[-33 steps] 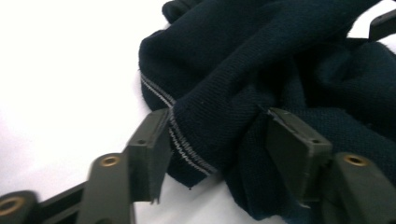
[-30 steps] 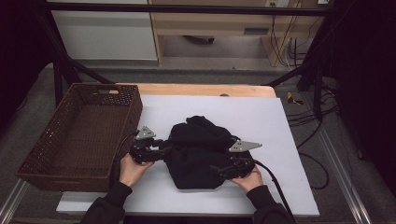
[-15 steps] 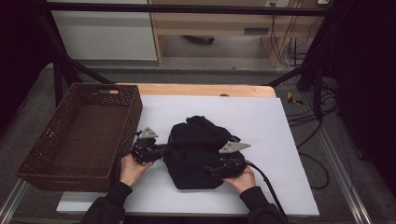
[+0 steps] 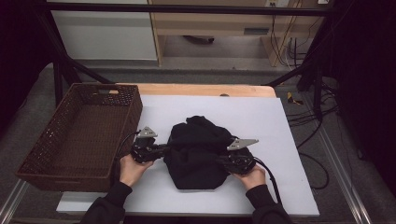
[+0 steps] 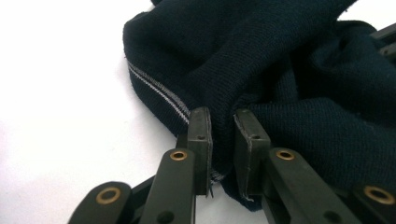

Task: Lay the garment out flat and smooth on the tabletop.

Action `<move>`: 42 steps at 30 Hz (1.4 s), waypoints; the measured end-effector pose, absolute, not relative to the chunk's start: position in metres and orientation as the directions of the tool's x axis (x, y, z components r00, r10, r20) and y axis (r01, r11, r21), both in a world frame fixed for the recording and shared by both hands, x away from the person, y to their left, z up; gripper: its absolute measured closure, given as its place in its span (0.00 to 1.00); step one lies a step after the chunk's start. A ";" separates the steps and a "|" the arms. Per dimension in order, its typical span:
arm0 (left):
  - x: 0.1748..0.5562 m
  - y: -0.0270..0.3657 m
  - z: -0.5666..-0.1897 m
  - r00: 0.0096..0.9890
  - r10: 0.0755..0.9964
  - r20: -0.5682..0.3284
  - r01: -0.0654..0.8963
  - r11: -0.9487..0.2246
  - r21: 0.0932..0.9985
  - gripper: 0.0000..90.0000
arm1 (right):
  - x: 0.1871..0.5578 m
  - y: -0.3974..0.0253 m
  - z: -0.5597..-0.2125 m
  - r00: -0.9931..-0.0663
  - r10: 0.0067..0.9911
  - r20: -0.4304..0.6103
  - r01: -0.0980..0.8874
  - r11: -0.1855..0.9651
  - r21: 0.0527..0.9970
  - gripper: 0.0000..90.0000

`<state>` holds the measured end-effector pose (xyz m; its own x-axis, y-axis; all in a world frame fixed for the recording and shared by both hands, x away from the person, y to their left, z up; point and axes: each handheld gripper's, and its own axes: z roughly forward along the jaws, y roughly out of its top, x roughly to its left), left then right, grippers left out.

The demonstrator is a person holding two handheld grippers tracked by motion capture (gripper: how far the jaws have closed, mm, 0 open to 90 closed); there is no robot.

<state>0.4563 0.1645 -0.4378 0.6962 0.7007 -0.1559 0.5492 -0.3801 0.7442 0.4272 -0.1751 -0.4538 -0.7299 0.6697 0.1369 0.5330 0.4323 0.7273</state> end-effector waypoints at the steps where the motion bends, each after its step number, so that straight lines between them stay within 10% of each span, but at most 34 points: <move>1: 0.456 0.164 -0.438 0.698 0.699 -0.153 0.547 -0.383 0.744 0.86 | 0.427 -0.177 -0.453 -0.730 0.669 0.138 0.534 0.433 0.726 0.89; 30: 0.442 0.159 -0.417 0.724 0.667 -0.178 0.501 -0.331 0.800 0.87 | 0.427 -0.256 -0.433 -0.547 0.834 0.075 0.606 0.333 0.723 0.94; 42: 0.425 0.139 -0.406 0.780 0.607 -0.152 0.448 -0.371 0.813 0.88 | 0.415 -0.202 -0.424 -0.672 0.734 0.098 0.458 0.309 0.833 0.38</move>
<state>0.4249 0.1389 -0.4060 0.7798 0.6073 -0.1523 0.4480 -0.3712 0.8133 0.4145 -0.2023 -0.4240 -0.6721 0.7340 0.0979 0.4585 0.3086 0.8334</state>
